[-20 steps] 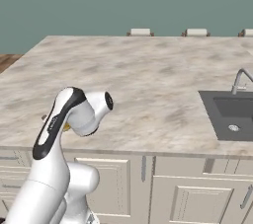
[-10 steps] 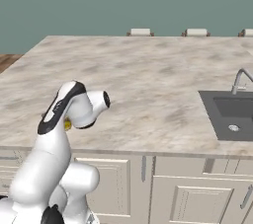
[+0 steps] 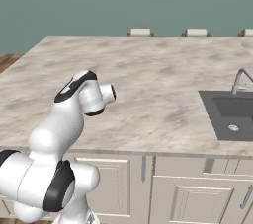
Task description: Place the mayonnaise and mayonnaise from the counter to the top shelf of the fridge. If the existing items in the fridge are on the top shelf, move them to other shelves.
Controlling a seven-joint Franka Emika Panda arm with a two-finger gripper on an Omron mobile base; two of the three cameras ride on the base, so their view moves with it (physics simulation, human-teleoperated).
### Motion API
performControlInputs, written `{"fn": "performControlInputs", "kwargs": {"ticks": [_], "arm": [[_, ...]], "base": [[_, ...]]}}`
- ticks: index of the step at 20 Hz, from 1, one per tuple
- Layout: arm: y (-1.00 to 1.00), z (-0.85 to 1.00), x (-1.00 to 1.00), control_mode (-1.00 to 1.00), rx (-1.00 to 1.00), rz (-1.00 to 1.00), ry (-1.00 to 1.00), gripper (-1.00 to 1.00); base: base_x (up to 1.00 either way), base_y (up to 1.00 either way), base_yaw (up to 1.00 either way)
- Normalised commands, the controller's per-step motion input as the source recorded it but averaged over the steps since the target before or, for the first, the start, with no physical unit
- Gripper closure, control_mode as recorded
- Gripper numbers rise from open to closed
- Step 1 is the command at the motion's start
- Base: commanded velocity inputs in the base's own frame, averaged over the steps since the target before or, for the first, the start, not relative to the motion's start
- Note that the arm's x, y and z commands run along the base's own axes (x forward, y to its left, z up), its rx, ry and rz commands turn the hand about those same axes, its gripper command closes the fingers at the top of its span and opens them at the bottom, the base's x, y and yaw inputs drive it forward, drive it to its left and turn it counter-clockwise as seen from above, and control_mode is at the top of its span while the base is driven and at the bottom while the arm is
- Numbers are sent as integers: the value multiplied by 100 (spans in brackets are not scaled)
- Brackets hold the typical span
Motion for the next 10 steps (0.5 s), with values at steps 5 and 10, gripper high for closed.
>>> {"fn": "performControlInputs", "kwargs": {"ticks": [5,10], "arm": [[0,-50,0,-100,1,3,0,-100],[0,-27,11,-100,2,1,-3,-100]], "base": [[0,0,0],[0,0,0]]}}
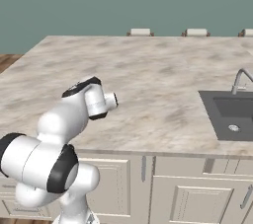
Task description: Place the mayonnaise and mayonnaise from the counter to the top shelf of the fridge. If the existing items in the fridge are on the top shelf, move them to other shelves.
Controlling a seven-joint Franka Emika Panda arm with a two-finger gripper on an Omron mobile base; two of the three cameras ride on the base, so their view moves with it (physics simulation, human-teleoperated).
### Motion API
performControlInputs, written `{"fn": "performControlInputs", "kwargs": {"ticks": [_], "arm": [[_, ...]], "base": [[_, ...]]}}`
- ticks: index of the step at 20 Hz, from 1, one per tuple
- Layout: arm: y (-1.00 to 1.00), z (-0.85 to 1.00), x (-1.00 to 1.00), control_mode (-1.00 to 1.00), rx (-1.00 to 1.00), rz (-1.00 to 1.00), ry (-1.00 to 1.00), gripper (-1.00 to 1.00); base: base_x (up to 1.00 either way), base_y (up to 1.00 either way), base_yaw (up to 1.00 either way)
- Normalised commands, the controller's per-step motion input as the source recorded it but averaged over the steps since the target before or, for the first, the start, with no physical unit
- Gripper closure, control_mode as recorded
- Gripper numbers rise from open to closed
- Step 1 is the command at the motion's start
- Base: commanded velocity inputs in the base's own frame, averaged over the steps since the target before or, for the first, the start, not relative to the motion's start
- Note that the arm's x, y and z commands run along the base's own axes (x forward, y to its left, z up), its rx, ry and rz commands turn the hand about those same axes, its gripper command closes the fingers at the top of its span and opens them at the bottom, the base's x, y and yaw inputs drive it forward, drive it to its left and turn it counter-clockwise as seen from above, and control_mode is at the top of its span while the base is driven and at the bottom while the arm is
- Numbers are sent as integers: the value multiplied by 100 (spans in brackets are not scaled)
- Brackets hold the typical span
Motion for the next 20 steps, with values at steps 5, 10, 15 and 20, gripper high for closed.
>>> {"fn": "performControlInputs", "kwargs": {"ticks": [5,10,15,20], "arm": [[0,-9,32,-100,1,0,-8,-100],[0,-5,29,-100,1,0,-7,-100],[14,-25,0,-100,0,0,0,-100],[17,-16,0,-100,0,0,0,-100]], "base": [[0,0,0],[0,0,0],[0,0,0],[0,0,0]]}}
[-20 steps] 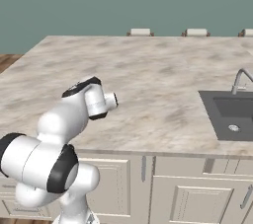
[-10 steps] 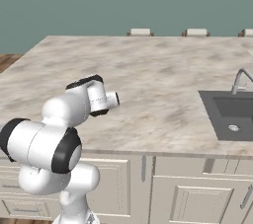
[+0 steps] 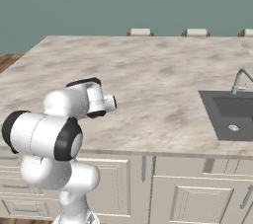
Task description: Place the mayonnaise and mayonnaise from the counter to the top shelf of the fridge. If the existing items in the fridge are on the top shelf, move them to other shelves.
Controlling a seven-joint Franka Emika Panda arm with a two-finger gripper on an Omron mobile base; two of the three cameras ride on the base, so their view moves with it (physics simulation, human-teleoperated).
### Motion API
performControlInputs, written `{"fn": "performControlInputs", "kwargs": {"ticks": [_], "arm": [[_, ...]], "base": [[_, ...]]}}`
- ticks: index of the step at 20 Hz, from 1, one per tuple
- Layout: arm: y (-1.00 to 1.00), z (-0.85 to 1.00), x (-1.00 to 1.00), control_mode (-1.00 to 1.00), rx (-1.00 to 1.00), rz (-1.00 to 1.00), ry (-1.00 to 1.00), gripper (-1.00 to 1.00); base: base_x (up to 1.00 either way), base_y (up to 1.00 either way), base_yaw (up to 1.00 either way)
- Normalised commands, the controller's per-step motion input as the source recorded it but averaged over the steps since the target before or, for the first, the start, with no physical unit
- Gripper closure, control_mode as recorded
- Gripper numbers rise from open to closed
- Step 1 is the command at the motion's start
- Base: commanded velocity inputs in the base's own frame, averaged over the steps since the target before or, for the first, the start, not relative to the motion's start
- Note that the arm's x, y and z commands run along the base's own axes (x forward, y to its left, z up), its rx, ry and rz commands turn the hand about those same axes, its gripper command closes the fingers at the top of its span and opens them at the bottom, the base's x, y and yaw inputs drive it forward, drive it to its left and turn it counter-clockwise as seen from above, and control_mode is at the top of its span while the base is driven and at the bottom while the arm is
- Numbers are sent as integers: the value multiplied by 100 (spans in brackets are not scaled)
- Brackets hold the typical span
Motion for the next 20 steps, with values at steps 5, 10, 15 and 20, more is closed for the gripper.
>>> {"fn": "performControlInputs", "kwargs": {"ticks": [5,10,15,20], "arm": [[9,-4,12,-100,0,0,0,-100],[0,0,36,-100,0,0,0,-100],[0,-3,49,-100,0,0,0,-100],[0,-19,32,-100,0,0,0,-100]], "base": [[0,0,0],[0,0,0],[0,0,0],[0,0,0]]}}
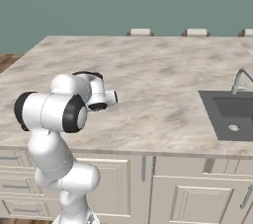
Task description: Place the mayonnaise and mayonnaise from the counter to the top shelf of the fridge. If the existing items in the fridge are on the top shelf, move them to other shelves.
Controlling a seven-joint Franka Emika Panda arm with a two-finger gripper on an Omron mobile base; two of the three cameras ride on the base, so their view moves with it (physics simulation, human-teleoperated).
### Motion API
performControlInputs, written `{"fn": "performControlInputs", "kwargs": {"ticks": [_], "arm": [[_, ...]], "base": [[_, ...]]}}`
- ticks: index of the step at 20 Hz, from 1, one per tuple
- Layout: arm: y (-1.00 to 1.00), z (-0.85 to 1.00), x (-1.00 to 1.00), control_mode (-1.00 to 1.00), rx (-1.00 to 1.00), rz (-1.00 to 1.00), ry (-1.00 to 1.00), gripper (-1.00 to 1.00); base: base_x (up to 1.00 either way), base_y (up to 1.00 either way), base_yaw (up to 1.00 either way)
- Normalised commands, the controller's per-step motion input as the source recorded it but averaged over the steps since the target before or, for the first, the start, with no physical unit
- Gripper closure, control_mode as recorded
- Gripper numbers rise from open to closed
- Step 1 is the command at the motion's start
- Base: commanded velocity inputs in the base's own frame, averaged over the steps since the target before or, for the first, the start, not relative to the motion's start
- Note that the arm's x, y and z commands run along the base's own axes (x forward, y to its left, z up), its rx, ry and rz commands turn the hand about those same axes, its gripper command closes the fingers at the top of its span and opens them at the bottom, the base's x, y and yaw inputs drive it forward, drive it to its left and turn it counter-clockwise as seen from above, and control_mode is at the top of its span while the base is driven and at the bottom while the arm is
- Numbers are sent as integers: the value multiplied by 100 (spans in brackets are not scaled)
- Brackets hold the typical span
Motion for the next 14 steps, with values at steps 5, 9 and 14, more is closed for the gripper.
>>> {"fn": "performControlInputs", "kwargs": {"ticks": [5,9,14], "arm": [[0,-26,2,-100,0,0,0,-100],[0,-27,0,-100,0,0,0,-100],[6,-5,2,-100,0,0,0,-100]], "base": [[0,0,0],[0,0,0],[0,0,0]]}}
